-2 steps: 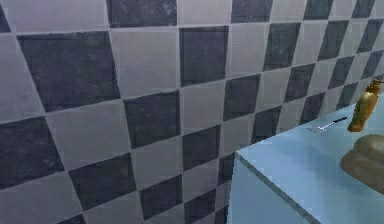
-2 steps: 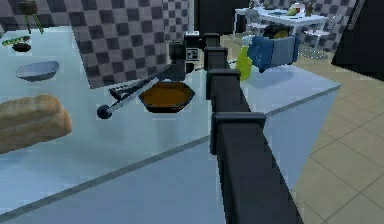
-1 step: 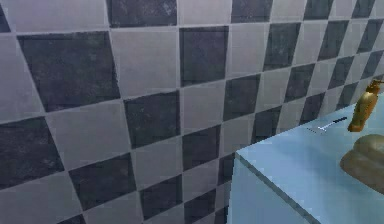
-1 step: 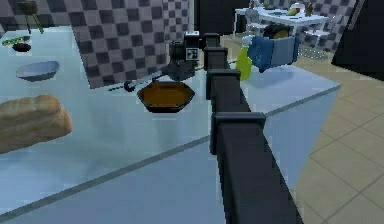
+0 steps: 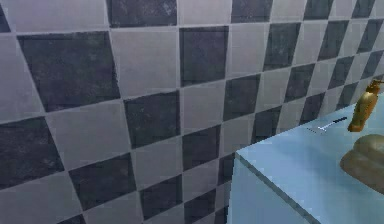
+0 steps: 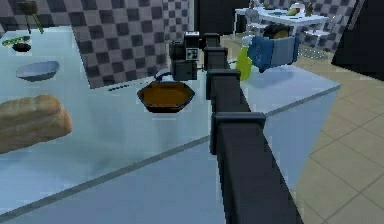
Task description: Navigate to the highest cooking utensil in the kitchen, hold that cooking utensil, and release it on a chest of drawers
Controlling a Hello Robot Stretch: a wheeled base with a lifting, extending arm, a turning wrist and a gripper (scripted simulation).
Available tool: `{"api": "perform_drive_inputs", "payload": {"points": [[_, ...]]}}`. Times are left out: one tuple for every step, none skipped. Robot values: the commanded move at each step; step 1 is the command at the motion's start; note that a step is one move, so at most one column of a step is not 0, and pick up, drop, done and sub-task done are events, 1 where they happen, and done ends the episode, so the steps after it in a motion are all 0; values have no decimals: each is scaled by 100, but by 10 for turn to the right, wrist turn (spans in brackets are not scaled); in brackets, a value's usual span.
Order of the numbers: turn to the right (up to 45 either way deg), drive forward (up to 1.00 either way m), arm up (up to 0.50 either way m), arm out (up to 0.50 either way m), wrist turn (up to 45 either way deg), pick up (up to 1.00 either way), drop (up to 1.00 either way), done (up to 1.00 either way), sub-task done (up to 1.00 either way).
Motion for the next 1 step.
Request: {"api": "perform_drive_inputs", "payload": {"points": [[0, 0, -12, 0, 0, 0, 0, 0, 0]]}}
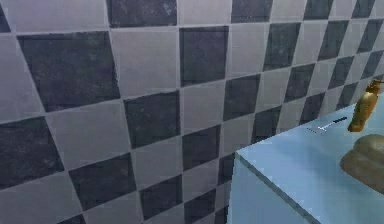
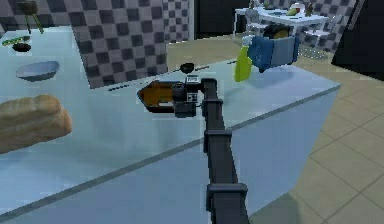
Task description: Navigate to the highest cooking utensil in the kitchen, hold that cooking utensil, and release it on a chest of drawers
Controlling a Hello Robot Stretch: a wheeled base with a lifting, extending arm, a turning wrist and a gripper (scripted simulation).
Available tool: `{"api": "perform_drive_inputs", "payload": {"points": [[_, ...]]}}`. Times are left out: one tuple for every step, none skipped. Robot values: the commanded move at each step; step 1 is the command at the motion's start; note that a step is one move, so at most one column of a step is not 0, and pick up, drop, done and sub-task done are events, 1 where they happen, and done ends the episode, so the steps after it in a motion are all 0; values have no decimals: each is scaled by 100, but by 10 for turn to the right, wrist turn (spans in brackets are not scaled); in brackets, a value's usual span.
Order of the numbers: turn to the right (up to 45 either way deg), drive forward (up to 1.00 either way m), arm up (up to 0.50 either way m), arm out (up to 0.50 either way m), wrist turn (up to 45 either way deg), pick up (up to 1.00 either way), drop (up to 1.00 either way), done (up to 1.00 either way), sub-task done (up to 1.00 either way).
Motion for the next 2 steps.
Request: {"api": "perform_drive_inputs", "payload": {"points": [[0, 0, 0, 0, 0, 100, 0, 0, 0], [0, 0, 10, 0, 0, 0, 0, 0, 0]]}}
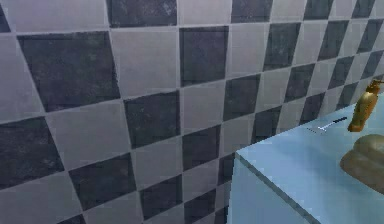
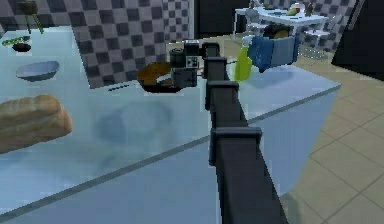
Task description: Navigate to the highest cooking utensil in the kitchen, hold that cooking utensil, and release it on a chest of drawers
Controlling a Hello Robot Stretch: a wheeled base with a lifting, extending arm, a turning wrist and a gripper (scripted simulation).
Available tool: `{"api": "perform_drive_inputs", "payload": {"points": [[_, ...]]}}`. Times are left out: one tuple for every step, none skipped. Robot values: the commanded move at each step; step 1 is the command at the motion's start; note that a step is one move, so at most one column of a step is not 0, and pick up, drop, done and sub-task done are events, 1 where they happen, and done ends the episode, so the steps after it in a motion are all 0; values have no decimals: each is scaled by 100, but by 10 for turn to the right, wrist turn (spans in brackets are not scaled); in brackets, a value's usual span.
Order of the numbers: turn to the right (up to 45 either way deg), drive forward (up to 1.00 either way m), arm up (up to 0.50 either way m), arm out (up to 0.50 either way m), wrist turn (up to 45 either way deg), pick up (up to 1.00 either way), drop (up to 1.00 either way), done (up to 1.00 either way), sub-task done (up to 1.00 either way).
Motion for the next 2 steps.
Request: {"api": "perform_drive_inputs", "payload": {"points": [[0, 0, 2, 0, 0, 0, 0, 0, 0], [0, 0, 0, 0, -450, 0, 0, 0, 0]]}}
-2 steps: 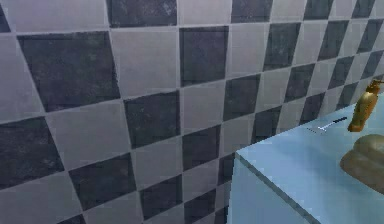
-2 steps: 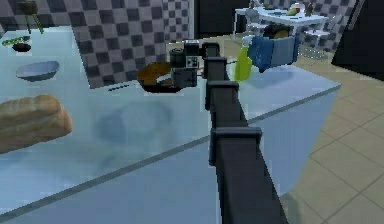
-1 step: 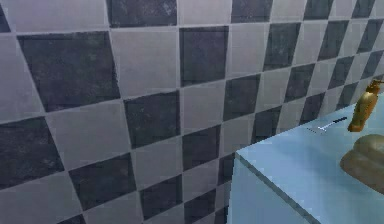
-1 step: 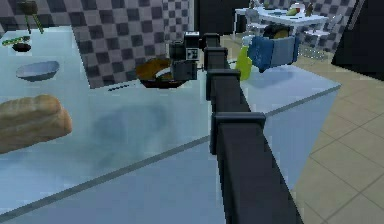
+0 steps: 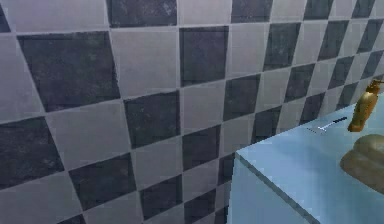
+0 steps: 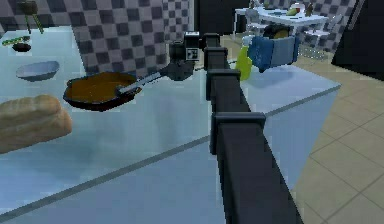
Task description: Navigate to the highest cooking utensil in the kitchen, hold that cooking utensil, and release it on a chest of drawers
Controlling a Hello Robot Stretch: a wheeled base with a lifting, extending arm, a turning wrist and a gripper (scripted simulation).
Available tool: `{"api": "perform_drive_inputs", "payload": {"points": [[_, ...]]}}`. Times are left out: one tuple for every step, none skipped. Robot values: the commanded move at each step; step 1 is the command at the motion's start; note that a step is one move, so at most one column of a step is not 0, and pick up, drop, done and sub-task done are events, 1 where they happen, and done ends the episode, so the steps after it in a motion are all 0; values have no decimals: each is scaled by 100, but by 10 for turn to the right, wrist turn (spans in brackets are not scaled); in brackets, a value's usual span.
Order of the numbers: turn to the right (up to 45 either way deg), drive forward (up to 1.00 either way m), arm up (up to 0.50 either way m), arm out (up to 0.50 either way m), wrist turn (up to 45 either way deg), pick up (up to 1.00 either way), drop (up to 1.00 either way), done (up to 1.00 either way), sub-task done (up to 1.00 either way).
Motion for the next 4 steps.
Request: {"api": "perform_drive_inputs", "payload": {"points": [[0, 0, 0, 0, -450, 0, 0, 0, 0], [0, 0, 0, 0, -270, 0, 0, 0, 0], [0, 0, 0, -40, 0, 0, 0, 0, 0], [450, 0, 0, 0, 0, 0, 0, 0, 0]]}}
